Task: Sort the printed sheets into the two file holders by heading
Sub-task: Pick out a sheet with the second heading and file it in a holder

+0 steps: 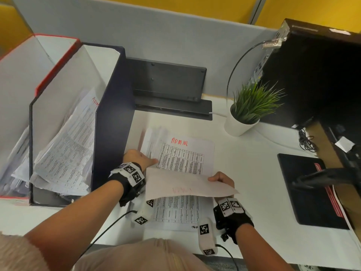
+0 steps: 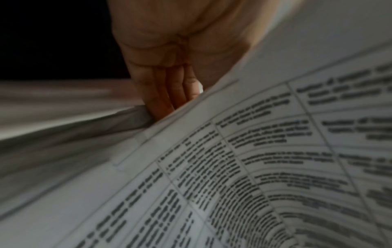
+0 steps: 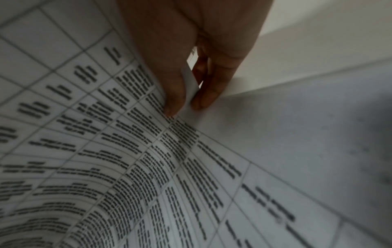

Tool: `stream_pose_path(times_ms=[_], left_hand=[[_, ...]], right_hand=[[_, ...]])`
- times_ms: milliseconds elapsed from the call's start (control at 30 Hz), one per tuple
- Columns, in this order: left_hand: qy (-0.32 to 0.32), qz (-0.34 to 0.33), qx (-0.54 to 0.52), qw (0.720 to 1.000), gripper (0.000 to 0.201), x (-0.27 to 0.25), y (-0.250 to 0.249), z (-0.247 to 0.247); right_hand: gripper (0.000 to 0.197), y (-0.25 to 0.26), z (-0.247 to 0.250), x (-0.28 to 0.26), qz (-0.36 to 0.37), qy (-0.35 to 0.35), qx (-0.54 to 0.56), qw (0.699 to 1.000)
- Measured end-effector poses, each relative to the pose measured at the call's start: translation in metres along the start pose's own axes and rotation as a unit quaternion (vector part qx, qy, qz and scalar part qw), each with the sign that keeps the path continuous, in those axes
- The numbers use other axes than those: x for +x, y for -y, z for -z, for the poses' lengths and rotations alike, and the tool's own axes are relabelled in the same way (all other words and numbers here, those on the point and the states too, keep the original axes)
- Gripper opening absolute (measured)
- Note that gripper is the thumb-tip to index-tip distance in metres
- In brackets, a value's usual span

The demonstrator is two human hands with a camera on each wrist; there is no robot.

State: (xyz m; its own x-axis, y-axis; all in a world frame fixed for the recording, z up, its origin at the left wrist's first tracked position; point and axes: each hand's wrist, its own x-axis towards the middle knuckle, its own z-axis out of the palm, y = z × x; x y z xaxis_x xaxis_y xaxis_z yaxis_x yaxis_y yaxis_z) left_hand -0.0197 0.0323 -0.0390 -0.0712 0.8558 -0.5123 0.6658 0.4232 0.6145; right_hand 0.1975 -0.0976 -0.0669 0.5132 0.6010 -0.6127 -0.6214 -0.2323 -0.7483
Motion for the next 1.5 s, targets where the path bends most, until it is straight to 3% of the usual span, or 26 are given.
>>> stream_pose_path(times_ms=[167, 267, 333, 367, 433, 567, 600, 667, 733, 767, 833, 867, 967, 1033, 1100, 1233, 1300, 1367, 1500], left_hand=[[-0.019, -0.065, 0.075, 0.995, 0.019, 0.003, 0.006, -0.002], [-0.033, -0.108, 0.094, 0.989, 0.035, 0.003, 0.011, -0.002], [-0.074, -0.167, 0.059, 0.981, 0.029, -0.001, 0.015, -0.003], [-0.092, -0.202, 0.021, 0.975, 0.019, -0.004, 0.018, -0.004], [-0.096, -0.249, -0.062, 0.962, 0.021, -0.009, 0.022, -0.006], [-0.032, -0.207, -0.232, 0.95, 0.037, -0.013, 0.024, -0.007], [-0.022, -0.192, -0.264, 0.945, 0.039, -0.014, 0.023, -0.006], [-0.003, -0.171, -0.31, 0.935, 0.041, -0.017, 0.021, -0.003], [0.03, -0.162, -0.338, 0.927, 0.042, -0.021, 0.017, -0.002], [0.048, -0.161, -0.345, 0.923, 0.04, -0.023, 0.015, -0.001], [0.076, -0.156, -0.348, 0.921, 0.036, -0.027, 0.012, 0.0], [0.081, -0.153, -0.344, 0.923, 0.034, -0.028, 0.01, 0.001], [0.091, -0.135, -0.325, 0.932, 0.029, -0.032, 0.006, 0.002], [0.115, -0.103, -0.317, 0.936, 0.033, -0.035, 0.004, 0.004], [0.136, -0.096, -0.317, 0.934, 0.044, -0.035, 0.004, 0.005], [0.158, -0.145, -0.289, 0.933, 0.052, -0.042, -0.003, 0.005], [0.146, -0.201, -0.229, 0.941, 0.03, -0.049, -0.011, 0.004], [0.085, -0.269, -0.173, 0.944, 0.034, -0.056, -0.021, 0.006], [-0.017, -0.36, -0.237, 0.902, 0.031, -0.069, -0.039, 0.019]], right_hand=[[0.053, 0.006, -0.003, 0.002, -0.022, -0.01, -0.035, 0.999], [0.032, 0.012, -0.006, -0.002, -0.048, -0.001, -0.023, 0.999], [0.02, 0.012, -0.006, -0.002, -0.047, 0.002, -0.017, 0.999], [0.018, 0.013, -0.005, -0.004, -0.05, 0.006, -0.015, 0.999], [0.018, 0.014, -0.005, -0.007, -0.037, 0.007, -0.03, 0.999], [0.03, 0.01, -0.005, 0.0, 0.053, -0.027, -0.066, 0.996], [0.029, 0.01, -0.008, 0.002, 0.025, -0.045, -0.027, 0.998], [0.023, 0.011, -0.014, 0.0, -0.002, -0.018, 0.004, 1.0], [0.039, 0.01, -0.012, 0.003, 0.038, -0.011, -0.022, 0.999], [0.034, 0.01, -0.012, 0.0, 0.084, -0.003, -0.068, 0.994], [0.021, 0.012, -0.011, -0.003, 0.071, 0.021, -0.024, 0.997], [0.02, 0.01, -0.013, 0.0, 0.072, 0.011, -0.071, 0.995], [0.029, 0.005, -0.01, -0.004, 0.096, -0.037, -0.169, 0.98], [0.05, 0.001, -0.01, -0.004, 0.156, -0.023, -0.235, 0.959], [0.048, 0.006, -0.014, -0.008, 0.194, -0.01, -0.29, 0.937], [0.032, 0.017, -0.027, -0.015, 0.23, -0.002, -0.241, 0.943], [0.024, 0.024, -0.037, -0.02, 0.262, -0.009, -0.226, 0.938], [0.018, 0.035, -0.046, -0.027, 0.309, -0.011, -0.201, 0.93], [0.021, 0.061, -0.066, -0.049, 0.394, 0.031, -0.088, 0.915]])
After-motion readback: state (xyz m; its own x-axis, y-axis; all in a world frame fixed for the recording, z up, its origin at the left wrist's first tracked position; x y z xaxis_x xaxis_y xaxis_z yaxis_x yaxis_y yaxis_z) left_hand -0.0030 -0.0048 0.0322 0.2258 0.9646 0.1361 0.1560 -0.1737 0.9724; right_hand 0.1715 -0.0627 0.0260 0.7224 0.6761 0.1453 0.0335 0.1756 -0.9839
